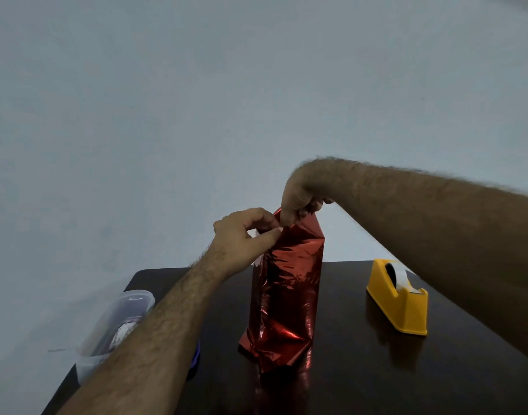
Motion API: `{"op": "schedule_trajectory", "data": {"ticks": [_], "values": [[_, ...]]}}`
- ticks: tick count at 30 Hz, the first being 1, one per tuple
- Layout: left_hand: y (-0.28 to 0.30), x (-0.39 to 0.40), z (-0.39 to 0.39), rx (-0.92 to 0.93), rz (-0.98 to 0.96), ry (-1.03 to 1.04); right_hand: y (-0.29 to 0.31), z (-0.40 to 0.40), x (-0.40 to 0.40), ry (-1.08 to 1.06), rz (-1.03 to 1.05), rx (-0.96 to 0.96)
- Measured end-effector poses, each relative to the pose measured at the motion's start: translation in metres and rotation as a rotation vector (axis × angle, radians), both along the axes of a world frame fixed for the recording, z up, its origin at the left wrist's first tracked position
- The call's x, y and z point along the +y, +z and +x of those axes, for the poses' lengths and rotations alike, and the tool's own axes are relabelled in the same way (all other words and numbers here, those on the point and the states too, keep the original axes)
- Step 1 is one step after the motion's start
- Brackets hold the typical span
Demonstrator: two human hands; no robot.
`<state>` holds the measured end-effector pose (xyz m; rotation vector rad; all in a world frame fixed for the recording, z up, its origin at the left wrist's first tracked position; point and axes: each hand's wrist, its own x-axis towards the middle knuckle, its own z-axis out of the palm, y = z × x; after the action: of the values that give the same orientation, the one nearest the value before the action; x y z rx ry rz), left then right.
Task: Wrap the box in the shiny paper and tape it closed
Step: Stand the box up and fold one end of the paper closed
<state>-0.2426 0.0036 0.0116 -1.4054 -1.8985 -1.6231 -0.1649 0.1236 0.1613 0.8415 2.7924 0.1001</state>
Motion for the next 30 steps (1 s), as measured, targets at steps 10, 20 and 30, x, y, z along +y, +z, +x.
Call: {"op": "schedule_trajectory", "data": {"ticks": [10, 20, 30], "values": [[0.008, -0.005, 0.008, 0.108, -0.057, 0.017, -0.021, 0.03, 0.023, 0.032, -0.084, 0.426], [0.016, -0.004, 0.017, 0.268, -0.094, 0.062, -0.032, 0.055, 0.023, -0.108, -0.168, 0.63], [0.02, 0.001, 0.024, 0.371, -0.159, 0.067, -0.042, 0.071, 0.04, -0.179, -0.495, 0.6]]}}
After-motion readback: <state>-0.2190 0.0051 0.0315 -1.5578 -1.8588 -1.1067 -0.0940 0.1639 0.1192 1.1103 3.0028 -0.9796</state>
